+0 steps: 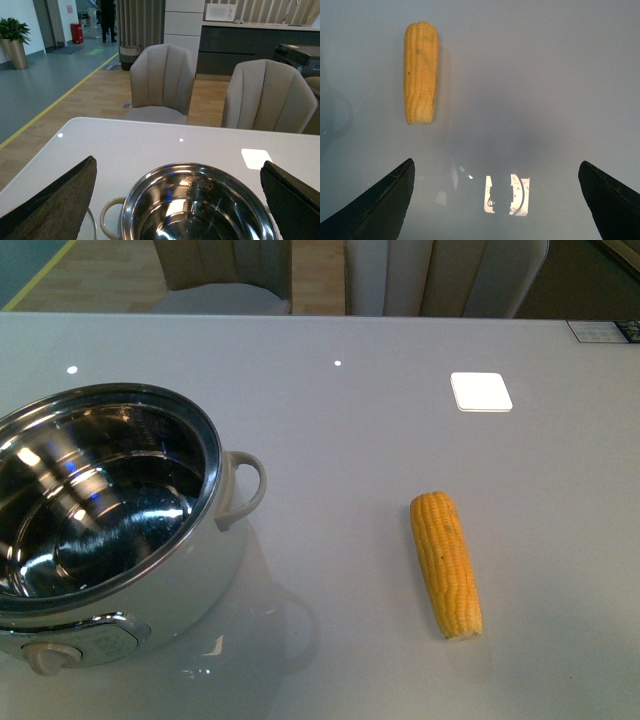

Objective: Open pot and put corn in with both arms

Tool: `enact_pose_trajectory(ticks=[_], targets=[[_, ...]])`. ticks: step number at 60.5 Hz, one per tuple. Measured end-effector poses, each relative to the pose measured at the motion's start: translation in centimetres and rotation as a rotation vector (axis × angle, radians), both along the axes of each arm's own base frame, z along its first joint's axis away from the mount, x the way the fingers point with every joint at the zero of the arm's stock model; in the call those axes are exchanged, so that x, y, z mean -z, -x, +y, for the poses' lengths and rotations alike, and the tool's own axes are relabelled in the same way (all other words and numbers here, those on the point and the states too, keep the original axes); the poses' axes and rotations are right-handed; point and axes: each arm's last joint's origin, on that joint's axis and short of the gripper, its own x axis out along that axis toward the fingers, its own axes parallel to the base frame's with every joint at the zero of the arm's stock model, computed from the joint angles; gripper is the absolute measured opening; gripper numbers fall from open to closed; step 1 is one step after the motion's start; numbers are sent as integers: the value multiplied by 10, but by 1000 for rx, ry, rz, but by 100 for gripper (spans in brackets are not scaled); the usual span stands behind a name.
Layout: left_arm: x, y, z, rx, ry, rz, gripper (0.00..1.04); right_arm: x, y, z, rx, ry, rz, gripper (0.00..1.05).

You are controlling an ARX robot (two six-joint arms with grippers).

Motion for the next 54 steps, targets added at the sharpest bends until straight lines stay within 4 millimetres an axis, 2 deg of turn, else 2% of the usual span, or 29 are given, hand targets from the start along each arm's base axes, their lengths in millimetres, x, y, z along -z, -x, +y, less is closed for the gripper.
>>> enact_pose_trajectory(ticks=[10, 14, 26, 36, 47, 54], targets=[[0, 0, 0, 0, 0, 0, 98, 13, -48, 20, -58, 14, 9, 96], [0, 0, 0, 0, 0, 0, 98, 24, -71, 34, -98, 47, 27, 96], [0, 0, 0, 0, 0, 0, 98, 56, -113, 71, -182, 94, 76, 96], [0, 0, 0, 0, 0, 0, 98, 82, -128, 88, -194, 114, 124, 96], [0, 0, 0, 0, 0, 0, 98, 110, -133, 101, -206, 122, 186, 96], [0, 0, 0, 0, 0, 0, 98, 120, -137, 104, -212, 125, 201, 96]])
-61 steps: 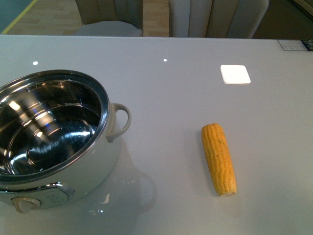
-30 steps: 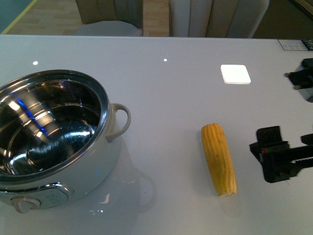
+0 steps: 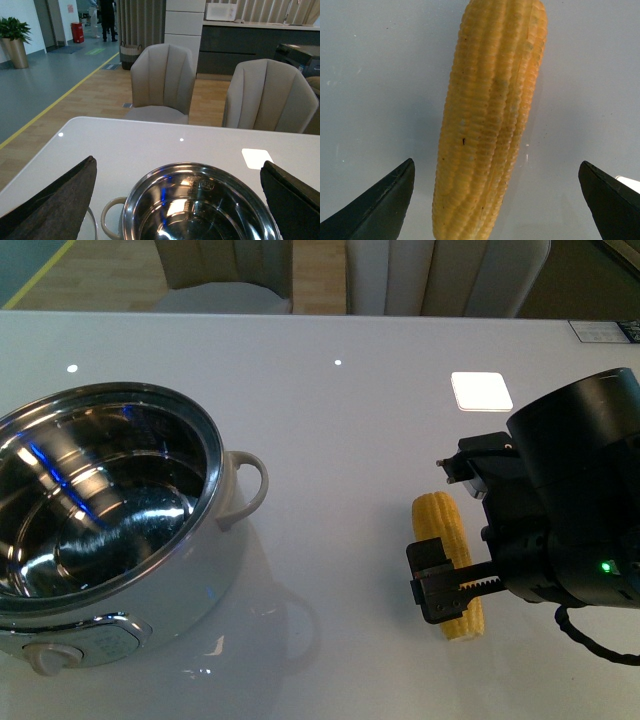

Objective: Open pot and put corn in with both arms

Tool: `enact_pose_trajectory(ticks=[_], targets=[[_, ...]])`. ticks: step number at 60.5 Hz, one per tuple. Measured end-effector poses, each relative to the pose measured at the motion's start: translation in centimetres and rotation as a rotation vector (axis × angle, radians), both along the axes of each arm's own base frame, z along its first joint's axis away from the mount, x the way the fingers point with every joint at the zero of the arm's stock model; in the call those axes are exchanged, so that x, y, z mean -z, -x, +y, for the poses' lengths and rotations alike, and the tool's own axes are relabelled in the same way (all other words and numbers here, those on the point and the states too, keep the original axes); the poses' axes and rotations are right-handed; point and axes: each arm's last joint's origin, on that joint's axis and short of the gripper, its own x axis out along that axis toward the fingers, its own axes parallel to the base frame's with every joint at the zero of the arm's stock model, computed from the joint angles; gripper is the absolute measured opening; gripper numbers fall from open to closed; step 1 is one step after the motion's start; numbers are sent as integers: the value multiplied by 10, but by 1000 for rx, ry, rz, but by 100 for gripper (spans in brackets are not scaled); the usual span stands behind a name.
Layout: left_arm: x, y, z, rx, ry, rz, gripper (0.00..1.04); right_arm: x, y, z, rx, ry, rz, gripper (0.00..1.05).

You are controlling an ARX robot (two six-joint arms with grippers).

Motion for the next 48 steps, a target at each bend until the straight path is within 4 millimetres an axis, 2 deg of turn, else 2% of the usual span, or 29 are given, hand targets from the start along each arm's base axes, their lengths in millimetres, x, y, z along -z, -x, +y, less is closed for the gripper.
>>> enact_pose_trajectory(ticks=[22, 36, 48], targets=[[0, 0, 0, 0, 0, 0, 98, 29, -5, 4, -62, 39, 86, 95], [0, 0, 0, 0, 0, 0, 98, 33, -2, 7, -101, 52, 99, 61], [0, 0, 0, 0, 0, 0, 98, 21, 0, 4, -90, -7, 86, 32]])
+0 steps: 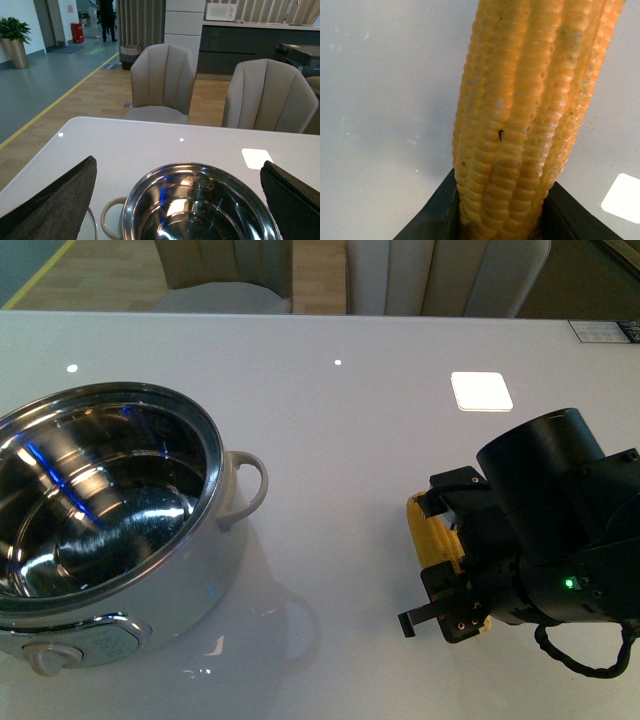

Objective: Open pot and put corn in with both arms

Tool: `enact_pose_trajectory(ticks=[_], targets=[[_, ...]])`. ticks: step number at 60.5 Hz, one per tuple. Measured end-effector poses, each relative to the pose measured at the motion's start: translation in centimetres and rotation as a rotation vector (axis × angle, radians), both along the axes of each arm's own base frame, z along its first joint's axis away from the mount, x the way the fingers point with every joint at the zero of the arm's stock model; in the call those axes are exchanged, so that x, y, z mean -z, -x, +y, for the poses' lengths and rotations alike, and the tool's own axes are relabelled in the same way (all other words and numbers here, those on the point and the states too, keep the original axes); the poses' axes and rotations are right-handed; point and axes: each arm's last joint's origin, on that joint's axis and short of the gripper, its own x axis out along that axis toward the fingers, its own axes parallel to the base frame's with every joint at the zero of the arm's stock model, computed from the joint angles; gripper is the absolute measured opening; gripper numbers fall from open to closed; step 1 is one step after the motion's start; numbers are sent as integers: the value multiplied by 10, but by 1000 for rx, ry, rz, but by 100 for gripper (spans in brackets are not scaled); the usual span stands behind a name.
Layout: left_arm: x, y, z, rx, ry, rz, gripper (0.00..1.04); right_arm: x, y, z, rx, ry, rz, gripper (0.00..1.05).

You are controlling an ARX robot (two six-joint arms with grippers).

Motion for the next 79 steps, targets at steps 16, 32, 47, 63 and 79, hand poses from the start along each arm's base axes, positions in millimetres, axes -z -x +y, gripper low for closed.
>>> enact_pose_trajectory(ticks=[16, 32, 47, 63, 79], targets=[[0, 0, 0, 0, 0, 0, 98, -70, -2, -1, 18, -173, -123, 20], [0, 0, 0, 0, 0, 0, 98, -123, -17, 25, 26, -352, -184, 18], [0, 0, 0, 0, 0, 0, 98, -150, -26, 58, 32, -501, -175, 16], [0, 0, 0, 0, 0, 0, 98, -158, -43, 95, 64, -636, -109, 16], [0, 0, 0, 0, 0, 0, 98, -160, -61, 123, 109, -718, -64, 15]])
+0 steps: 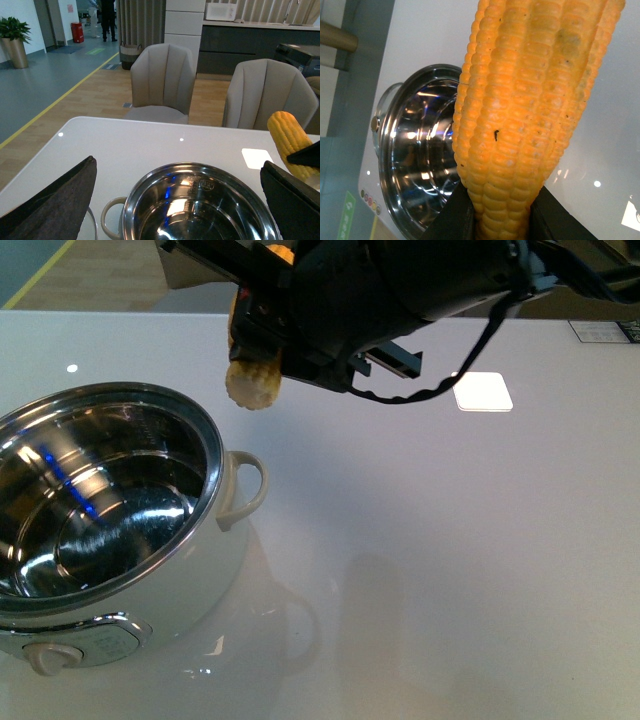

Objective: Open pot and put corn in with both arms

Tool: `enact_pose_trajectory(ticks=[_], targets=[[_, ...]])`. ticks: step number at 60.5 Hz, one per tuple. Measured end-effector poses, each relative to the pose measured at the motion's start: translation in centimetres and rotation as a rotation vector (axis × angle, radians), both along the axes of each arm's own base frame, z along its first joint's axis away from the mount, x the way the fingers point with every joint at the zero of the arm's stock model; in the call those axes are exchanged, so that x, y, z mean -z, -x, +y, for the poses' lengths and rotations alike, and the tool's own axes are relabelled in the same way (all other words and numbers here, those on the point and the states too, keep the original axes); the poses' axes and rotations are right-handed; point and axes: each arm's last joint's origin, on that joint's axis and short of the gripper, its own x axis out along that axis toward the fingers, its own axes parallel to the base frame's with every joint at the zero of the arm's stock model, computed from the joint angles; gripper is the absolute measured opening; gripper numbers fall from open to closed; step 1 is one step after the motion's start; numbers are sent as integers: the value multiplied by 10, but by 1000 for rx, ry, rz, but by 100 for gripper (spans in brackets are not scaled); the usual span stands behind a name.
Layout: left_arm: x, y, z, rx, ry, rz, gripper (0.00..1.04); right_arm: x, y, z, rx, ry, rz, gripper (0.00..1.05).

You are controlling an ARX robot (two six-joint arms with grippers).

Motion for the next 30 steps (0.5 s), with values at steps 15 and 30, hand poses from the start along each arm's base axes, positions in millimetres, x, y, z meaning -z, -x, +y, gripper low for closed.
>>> enact_pose_trajectory(ticks=[15, 30], targets=[[0, 0, 0, 0, 0, 0, 98, 6, -8, 31, -22, -37, 48, 15], [0, 0, 0, 0, 0, 0, 98, 17, -10, 55, -34, -87, 109, 15]])
